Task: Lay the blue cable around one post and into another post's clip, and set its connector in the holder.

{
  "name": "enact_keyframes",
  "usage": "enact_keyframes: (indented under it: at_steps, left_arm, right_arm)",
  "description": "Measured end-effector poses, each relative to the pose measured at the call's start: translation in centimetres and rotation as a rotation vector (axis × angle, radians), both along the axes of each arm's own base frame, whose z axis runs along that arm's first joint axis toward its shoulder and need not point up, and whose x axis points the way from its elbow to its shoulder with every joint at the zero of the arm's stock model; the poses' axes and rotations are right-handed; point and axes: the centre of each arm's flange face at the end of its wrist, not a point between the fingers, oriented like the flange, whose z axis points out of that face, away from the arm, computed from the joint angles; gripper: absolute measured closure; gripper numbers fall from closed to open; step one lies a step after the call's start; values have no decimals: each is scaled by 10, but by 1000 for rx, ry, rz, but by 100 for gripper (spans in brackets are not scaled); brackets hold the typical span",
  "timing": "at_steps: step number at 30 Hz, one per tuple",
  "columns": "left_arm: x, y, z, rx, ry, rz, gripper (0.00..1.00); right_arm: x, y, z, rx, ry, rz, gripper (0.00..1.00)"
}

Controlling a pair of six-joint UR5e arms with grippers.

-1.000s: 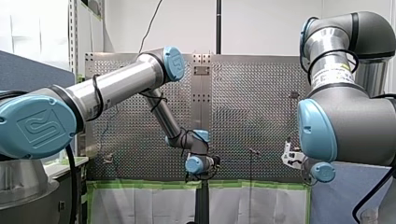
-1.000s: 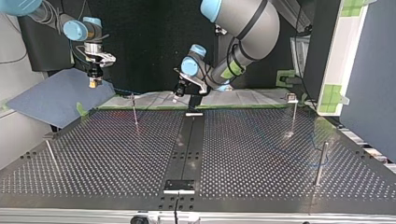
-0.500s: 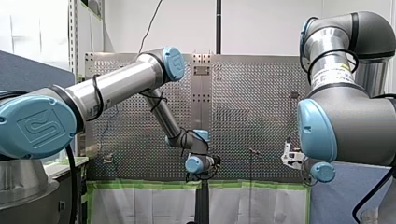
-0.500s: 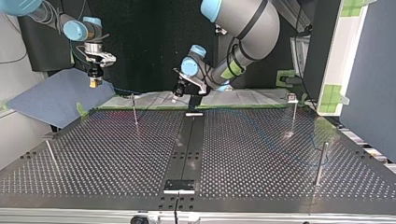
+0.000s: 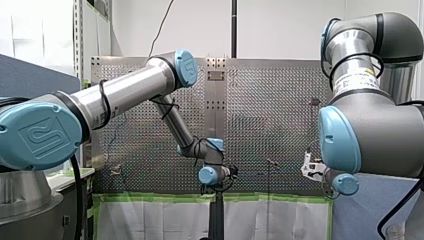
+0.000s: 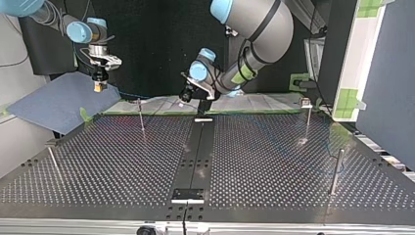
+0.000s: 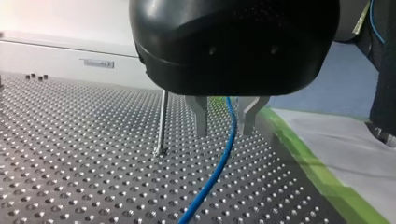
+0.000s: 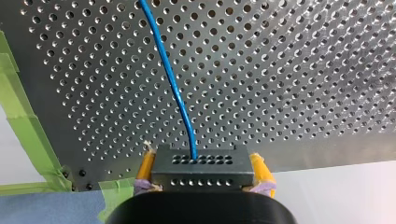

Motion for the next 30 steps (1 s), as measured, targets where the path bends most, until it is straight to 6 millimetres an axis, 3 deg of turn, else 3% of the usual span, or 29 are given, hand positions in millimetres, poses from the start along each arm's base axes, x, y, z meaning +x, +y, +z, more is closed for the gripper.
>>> enact_keyframes:
  at_steps: [9, 16, 30]
  left_arm:
    - [2, -1, 2, -18, 4, 20, 58]
    - [3, -1, 3, -21, 6, 21, 68]
    - [4, 1, 3, -12, -1, 45, 65]
  right_arm:
    - [0, 0, 0, 0, 0, 0, 100]
    - [0, 0, 0, 0, 0, 0, 100]
    - [1, 0, 0, -1, 7, 0, 100]
